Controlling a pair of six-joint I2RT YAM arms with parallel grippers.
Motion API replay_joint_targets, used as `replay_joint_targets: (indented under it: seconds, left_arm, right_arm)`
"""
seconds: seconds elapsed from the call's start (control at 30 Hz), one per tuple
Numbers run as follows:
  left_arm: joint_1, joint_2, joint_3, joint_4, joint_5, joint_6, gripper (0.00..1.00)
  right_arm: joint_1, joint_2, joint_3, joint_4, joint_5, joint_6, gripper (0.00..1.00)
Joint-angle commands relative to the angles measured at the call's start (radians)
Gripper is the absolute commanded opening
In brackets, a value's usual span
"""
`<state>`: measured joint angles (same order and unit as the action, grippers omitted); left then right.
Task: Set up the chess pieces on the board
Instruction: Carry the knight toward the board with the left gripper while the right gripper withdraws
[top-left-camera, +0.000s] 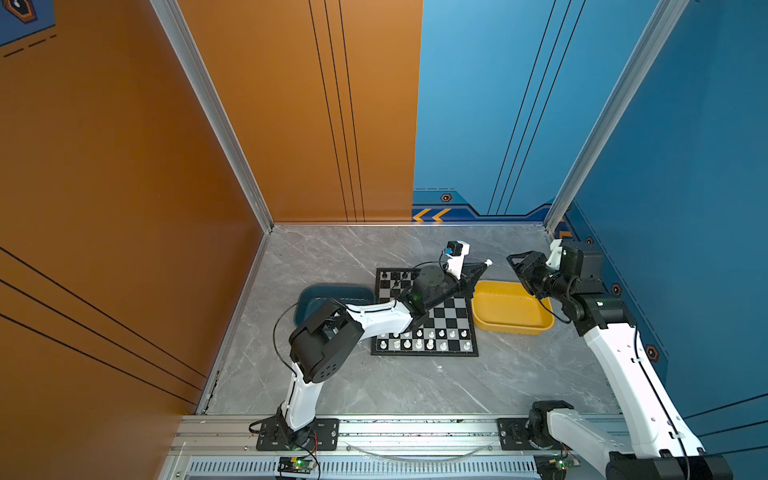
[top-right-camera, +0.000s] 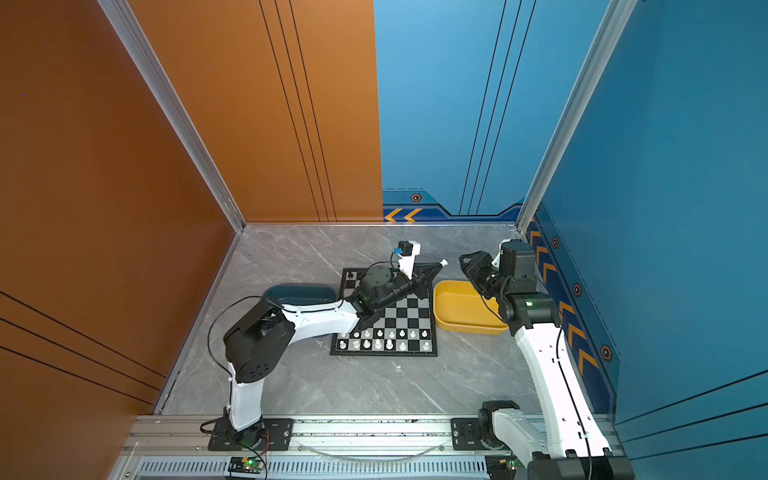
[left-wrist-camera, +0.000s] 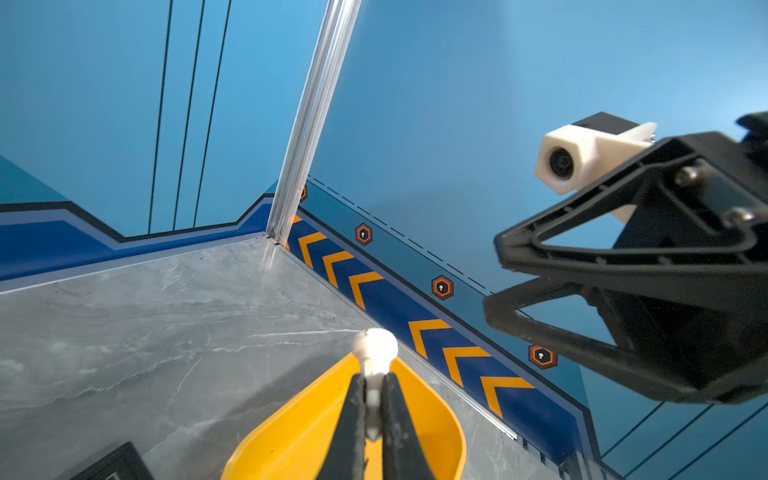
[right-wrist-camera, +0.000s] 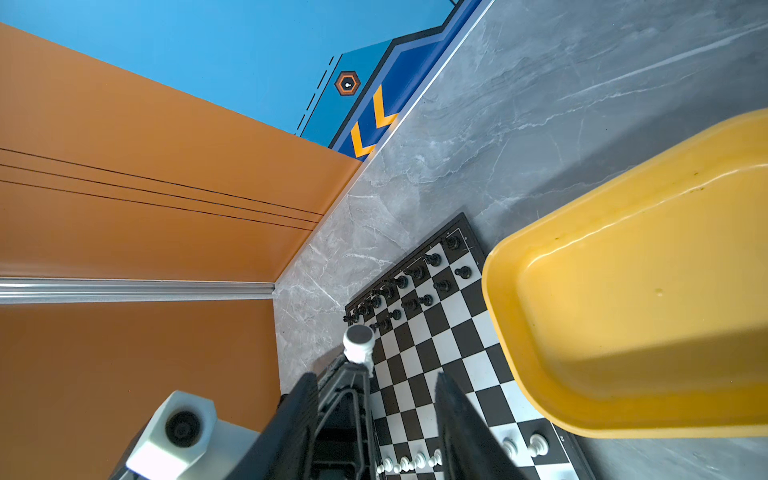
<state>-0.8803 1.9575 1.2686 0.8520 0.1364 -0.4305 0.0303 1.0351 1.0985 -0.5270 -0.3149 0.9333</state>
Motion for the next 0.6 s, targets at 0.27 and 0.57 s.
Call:
replay_joint_targets:
  seconds: [0.27,0.57]
  left_arm:
    - [0.061,-0.289,0.117,-0.748,0.024,0.209,0.00]
    - [0.069,-0.407,0.260,-1.351,-0.135,0.333,0.00]
  right_arm:
    - [-0.030,0.033,0.023,-0.073,-0.029,-0.087,0.47]
    - [-0.046,0.065,0.015,-0.109,-0.031,-0.151,0.46]
